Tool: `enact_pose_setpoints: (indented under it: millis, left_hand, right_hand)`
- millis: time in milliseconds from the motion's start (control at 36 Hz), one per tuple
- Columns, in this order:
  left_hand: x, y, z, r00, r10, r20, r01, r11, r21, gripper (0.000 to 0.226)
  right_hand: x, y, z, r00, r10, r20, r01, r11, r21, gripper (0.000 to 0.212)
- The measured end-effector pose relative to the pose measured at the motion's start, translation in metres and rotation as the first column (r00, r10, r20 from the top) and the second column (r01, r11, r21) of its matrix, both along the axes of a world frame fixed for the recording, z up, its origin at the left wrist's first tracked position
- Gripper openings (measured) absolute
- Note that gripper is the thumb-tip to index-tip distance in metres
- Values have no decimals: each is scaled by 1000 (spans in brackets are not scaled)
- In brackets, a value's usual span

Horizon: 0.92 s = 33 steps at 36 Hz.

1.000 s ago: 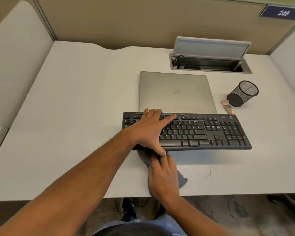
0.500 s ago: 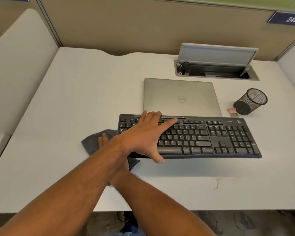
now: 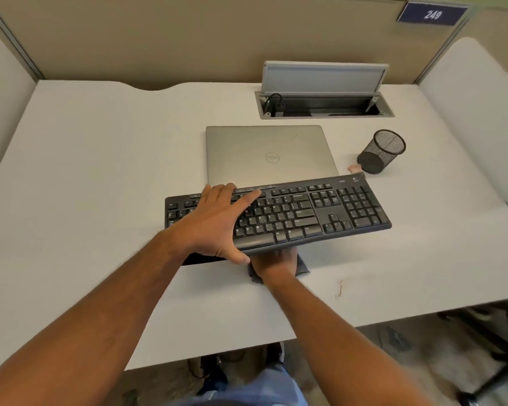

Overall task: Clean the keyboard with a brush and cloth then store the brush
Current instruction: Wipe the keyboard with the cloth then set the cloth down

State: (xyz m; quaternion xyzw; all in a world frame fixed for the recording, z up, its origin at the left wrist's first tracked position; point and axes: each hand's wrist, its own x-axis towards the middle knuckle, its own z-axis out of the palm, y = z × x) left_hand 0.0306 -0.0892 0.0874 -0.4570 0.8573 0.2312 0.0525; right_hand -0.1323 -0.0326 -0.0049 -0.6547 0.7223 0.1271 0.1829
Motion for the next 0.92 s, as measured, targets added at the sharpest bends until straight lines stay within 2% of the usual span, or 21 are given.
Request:
enact_pose_setpoints:
  millis: [111,167,222,361,528,583,639,750,833,861,917]
  left_hand:
    - [-5,4,-10,1000,-7,11,7,1000,14,139]
    - [-7,7,-15,1000,-11,14,11,1000,27,139]
    - [-10,10,-21,1000,-11,15,10,999,42,139]
    - [-16,17,-35,1000,-3,13,2,996,88,137]
    - [-24,23,-44,1000,-21,20,19,997,80,136]
    - [-26,24,-48,1000,-21,18,20,997,76,136]
    - [-27,23,-53,1000,-17,7,16,997,76,136]
    - [-29,22,-60,999,8,-31,-5,995,96,136]
    - [-30,21,-61,999,13,-42,-9,995,104,136]
    - [-31,21,-61,999,14,-42,-10,995,103,136]
    - [-32,21,-62,999,14,-38,-10,995,98,136]
  right_hand:
    - [-50,19,-6,986,-143,-87,141,990,-31,57]
    - [-75,32,-10,973,-218,-72,201,960,-193,43]
    - [-103,46,-13,940,-340,-3,321,890,-325,37]
    - [-184,89,-19,836,-549,19,518,775,-362,53]
    - [-251,118,-17,754,-632,181,631,620,-466,45]
    - [-242,122,-11,757,-607,242,629,576,-522,41]
    - [-217,128,-7,811,-524,259,566,589,-577,37]
    - [-144,149,-23,952,-241,190,307,744,-594,50]
    - [-103,152,-38,997,21,74,21,850,-526,56]
    - [-98,147,-40,997,58,46,-27,861,-508,56]
    - [-100,133,-39,999,20,40,1,883,-469,53]
